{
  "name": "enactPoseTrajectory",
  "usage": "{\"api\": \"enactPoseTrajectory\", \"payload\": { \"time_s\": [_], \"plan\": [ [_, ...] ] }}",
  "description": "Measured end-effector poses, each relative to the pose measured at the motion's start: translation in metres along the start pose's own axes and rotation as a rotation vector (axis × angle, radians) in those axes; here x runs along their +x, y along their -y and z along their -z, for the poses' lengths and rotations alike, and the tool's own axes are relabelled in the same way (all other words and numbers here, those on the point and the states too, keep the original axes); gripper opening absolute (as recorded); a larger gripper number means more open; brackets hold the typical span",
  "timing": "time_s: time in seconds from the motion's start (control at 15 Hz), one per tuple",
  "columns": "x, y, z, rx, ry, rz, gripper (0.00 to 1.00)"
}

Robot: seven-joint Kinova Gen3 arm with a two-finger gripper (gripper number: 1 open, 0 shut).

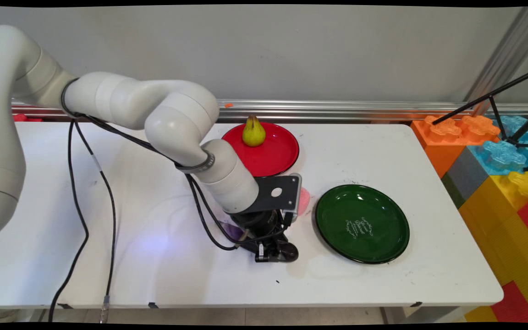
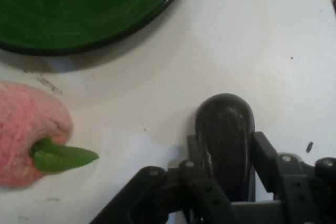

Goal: Place the picked object on the table

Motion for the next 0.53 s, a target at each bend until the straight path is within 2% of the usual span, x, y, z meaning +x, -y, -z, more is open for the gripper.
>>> {"api": "enactPoseTrajectory", "payload": {
  "time_s": [0.13,0.2,0.53],
  "plan": [
    [-0.0005,-0.0004,-0.001,0.001,0.0,-0.006,0.0],
    [-0.001,-0.0004,-0.0015,0.002,0.0,-0.008,1.0],
    [0.0023,0.0016,0.0045,0.005,-0.001,-0.008,1.0]
  ]
}}
